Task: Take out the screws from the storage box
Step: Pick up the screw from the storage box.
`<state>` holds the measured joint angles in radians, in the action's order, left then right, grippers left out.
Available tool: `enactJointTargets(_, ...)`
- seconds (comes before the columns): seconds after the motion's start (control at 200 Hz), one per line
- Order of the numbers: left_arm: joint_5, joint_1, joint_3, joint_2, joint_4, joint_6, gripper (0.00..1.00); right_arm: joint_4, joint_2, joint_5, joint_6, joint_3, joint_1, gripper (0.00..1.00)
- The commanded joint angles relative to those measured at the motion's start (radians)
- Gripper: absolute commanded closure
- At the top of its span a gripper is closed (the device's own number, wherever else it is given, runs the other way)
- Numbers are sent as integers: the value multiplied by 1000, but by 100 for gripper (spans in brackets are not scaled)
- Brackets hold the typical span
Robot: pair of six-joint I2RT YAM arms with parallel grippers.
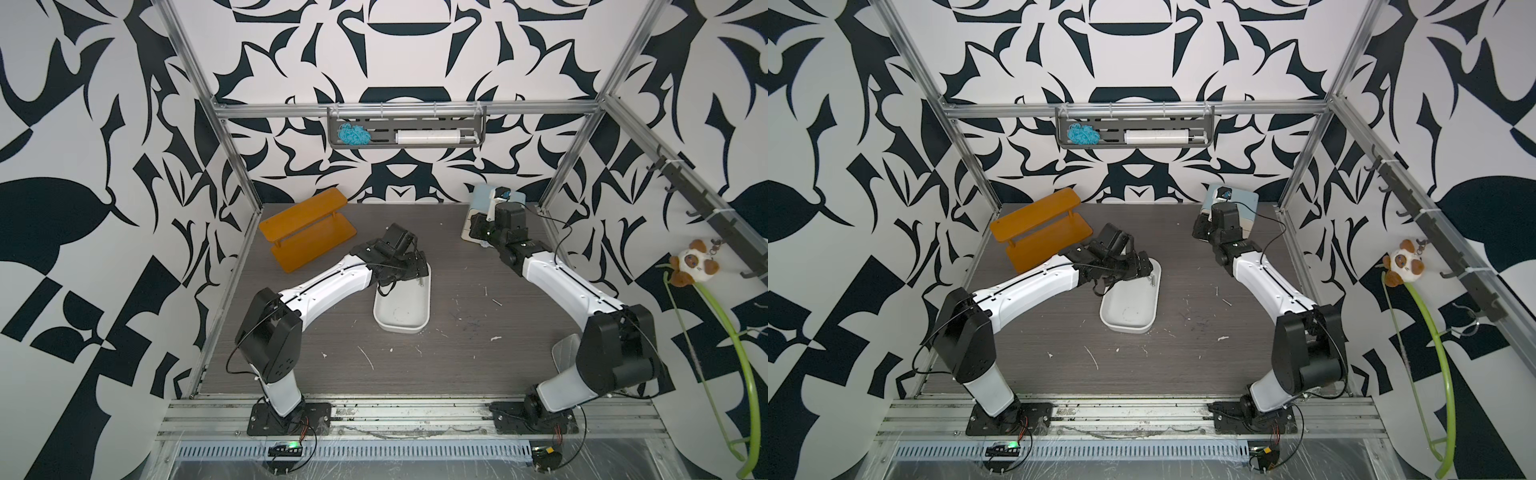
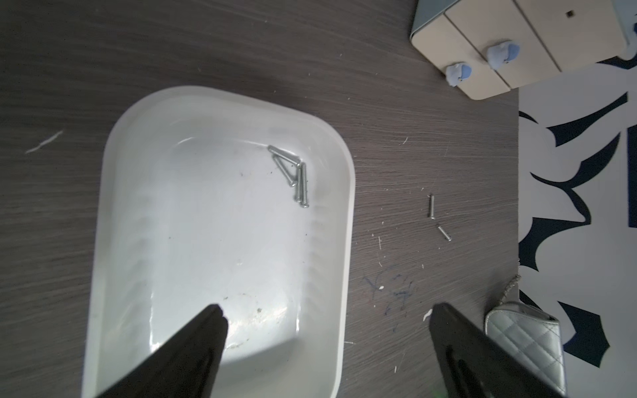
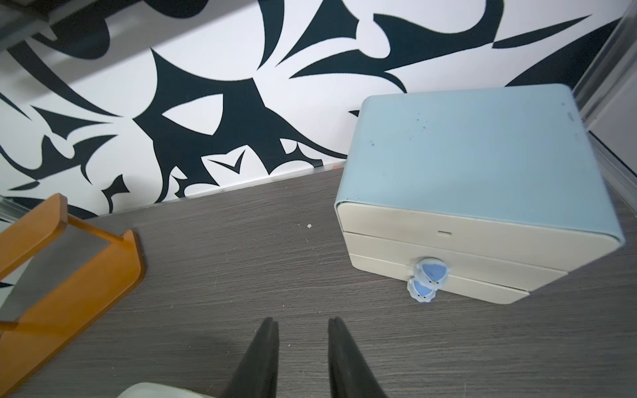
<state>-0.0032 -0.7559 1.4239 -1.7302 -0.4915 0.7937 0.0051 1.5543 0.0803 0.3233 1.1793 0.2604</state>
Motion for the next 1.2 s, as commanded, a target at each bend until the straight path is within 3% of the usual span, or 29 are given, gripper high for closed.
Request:
enactJointTargets(0.0, 38, -3, 33, -45, -24, -16, 1, 33, -22, -13, -46, 10, -4, 70)
enactJointTargets(0.09, 52, -3, 88, -91, -64, -8, 2, 67, -33, -7, -58, -33, -4, 68)
enactJointTargets(0.265, 40, -3, 175, -186, -114, 41, 18, 66, 7, -13, -81, -26, -4, 68)
enactJointTargets(0.52, -43, -1, 232, -275, -146, 102, 25, 56, 46, -46, -87, 8, -4, 68)
enactJointTargets(0.72, 16, 50, 241, -350, -128, 155, 46, 46, 48, -44, -84, 3, -5, 68)
enactJointTargets(0.94, 37, 67, 258, -408, -102, 228, 41, 49, 54, -49, -85, 9, -4, 67)
enactJointTargets(1.2, 35, 72, 372, -492, -212, 311, 53, 50, 55, -55, -87, 10, -4, 67)
